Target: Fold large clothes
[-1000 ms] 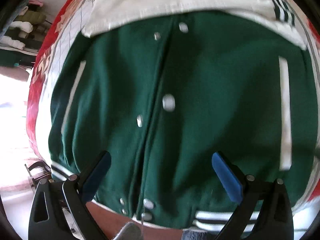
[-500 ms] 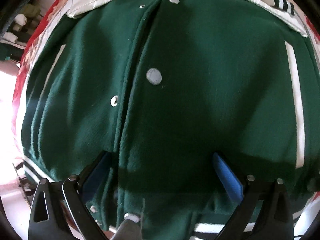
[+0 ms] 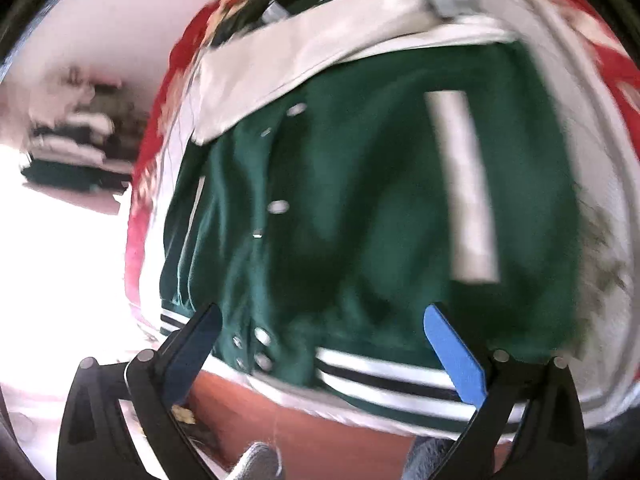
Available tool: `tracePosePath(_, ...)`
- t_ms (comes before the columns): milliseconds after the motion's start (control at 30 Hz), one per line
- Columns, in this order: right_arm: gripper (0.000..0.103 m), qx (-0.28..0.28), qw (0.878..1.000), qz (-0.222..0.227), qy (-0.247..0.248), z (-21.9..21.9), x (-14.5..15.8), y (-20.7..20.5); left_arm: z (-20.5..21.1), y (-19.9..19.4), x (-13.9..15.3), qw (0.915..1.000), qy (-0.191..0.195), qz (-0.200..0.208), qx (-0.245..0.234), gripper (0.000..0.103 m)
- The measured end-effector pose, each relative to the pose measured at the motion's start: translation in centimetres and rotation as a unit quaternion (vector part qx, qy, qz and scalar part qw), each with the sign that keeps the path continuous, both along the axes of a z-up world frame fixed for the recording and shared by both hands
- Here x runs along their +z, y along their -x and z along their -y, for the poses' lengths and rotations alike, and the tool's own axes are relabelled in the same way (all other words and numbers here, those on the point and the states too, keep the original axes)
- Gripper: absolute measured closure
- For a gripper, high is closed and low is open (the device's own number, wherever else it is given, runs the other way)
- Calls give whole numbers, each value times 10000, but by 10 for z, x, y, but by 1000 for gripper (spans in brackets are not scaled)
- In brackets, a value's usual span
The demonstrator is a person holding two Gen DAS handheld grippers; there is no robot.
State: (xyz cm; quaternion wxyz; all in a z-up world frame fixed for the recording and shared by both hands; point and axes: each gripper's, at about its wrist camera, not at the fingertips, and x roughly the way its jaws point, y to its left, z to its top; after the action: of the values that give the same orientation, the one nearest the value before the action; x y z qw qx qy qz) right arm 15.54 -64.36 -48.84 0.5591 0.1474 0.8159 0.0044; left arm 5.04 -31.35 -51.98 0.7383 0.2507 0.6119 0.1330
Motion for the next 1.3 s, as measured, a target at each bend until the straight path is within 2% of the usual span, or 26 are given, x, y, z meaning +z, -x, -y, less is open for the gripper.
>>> tracePosePath(100, 38, -61, 9999, 69, 52, 43, 7, -9, 47, 29, -13, 9997, -53, -220, -23, 0)
tracePosePath(167, 38, -230, 9997, 66, 63, 78, 8, -6, 63, 34, -26, 9992, -162, -353, -31, 0)
tracePosePath(200, 38, -299, 9995, 64, 75, 81, 4, -6, 70, 36, -34, 9990, -238, -381, -50, 0)
tracePosePath(300, 38, -521, 9986, 13, 78, 105, -3, -3, 87, 34, -71, 9958, -691, -568, -193, 0)
tracePosePath(333, 38, -584, 9983, -9, 69, 113, -5, -5, 95, 36, -74, 9949, -791, -602, -199, 0)
tracePosePath(400, 38, -673, 9977, -14, 69, 121, -8, -5, 94, 25, -88, 9938, -1003, -467, -94, 0)
tracePosePath(500, 38, -753, 9971, -20, 52, 125, -12, -7, 90, 6, -82, 9938, -1071, -216, 210, 0)
tracePosePath(700, 38, -971, 9952, -70, -111, 121, -28, -16, 62, -29, -77, 9923, -1152, -113, 442, 0)
tracePosePath(867, 38, -1007, 9930, 164, -589, 97, -39, -38, 35, -56, -59, 9907, -1132, -68, 751, 0)
tracePosePath(933, 38, -1059, 9897, 338, -900, 88, -43, -54, 23, -62, -43, 9906, -936, 15, 1002, 0)
tracePosePath(967, 38, -1086, 9871, 430, -1100, 82, -45, -64, 16, -66, -35, 9904, -844, 70, 1093, 2)
tracePosePath(1033, 38, -1091, 9814, 593, -1467, 71, -50, -82, 4, -73, -21, 9908, -602, 133, 1203, 17)
tracePosePath(1100, 38, -1014, 9740, 724, -1890, 52, -59, -100, -1, -76, -12, 9914, -359, 186, 1247, 50)
tracePosePath(1133, 37, -989, 9692, 815, -2103, 45, -64, -112, -2, -78, -9, 9922, -205, 170, 1221, 60)
tracePosePath(1167, 37, -1005, 9622, 879, -2374, 36, -72, -122, -3, -80, -6, 9929, -78, 142, 1180, 76)
tracePosePath(1200, 37, -1061, 9548, 912, -2623, 31, -78, -130, -2, -82, -5, 9934, -53, 134, 1141, 83)
tracePosePath(1267, 35, -1264, 9296, 1023, -3309, 15, -95, -148, 2, -84, -4, 9949, -41, 110, 1002, 89)
tracePosePath(1300, 35, -1329, 9222, 1045, -3479, 6, -102, -152, 1, -85, -3, 9953, -44, 94, 961, 89)
